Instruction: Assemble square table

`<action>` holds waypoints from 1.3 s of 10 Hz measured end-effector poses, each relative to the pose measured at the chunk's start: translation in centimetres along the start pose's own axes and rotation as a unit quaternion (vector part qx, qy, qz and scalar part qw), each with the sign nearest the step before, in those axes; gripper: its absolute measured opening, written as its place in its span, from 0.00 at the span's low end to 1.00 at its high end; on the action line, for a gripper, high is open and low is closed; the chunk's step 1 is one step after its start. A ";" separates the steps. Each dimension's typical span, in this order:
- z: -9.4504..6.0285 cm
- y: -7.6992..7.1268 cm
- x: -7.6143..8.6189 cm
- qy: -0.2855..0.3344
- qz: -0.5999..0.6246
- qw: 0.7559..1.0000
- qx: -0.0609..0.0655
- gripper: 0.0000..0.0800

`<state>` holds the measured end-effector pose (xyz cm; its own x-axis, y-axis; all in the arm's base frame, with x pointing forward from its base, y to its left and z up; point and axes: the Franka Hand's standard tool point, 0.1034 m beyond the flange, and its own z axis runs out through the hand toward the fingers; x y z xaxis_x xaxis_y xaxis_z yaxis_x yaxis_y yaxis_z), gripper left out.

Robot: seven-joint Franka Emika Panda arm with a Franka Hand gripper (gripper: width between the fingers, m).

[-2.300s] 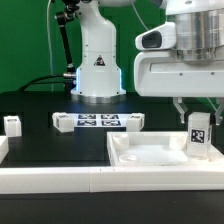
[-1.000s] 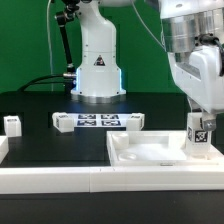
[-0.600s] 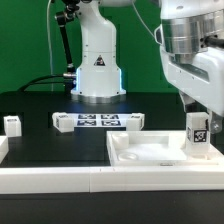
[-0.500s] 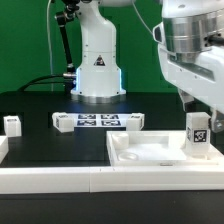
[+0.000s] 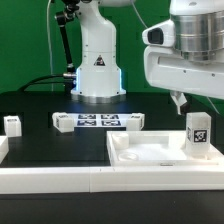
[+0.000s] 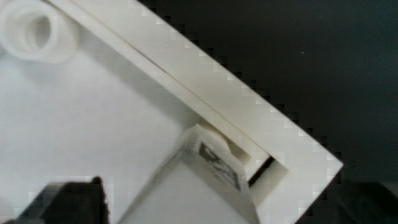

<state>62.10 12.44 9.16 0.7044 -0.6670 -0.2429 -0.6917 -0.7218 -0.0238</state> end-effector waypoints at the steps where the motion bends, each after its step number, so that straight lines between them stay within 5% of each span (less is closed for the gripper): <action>1: -0.1 0.1 0.1 0.004 -0.055 0.998 -0.005 0.81; 4: -0.1 0.4 0.5 0.022 -0.241 0.970 -0.032 0.81; 11: 0.4 0.4 0.8 0.031 -0.438 0.898 -0.035 0.81; 13: 0.4 0.4 0.9 0.031 -0.437 0.898 -0.035 0.81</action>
Offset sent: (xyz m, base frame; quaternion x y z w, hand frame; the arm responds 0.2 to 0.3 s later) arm 0.0023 -0.0029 -0.0015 -0.0217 0.0293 -0.3585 0.9328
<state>62.40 11.60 8.53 0.9824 0.1534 -0.1067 0.1406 -0.9830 -0.1180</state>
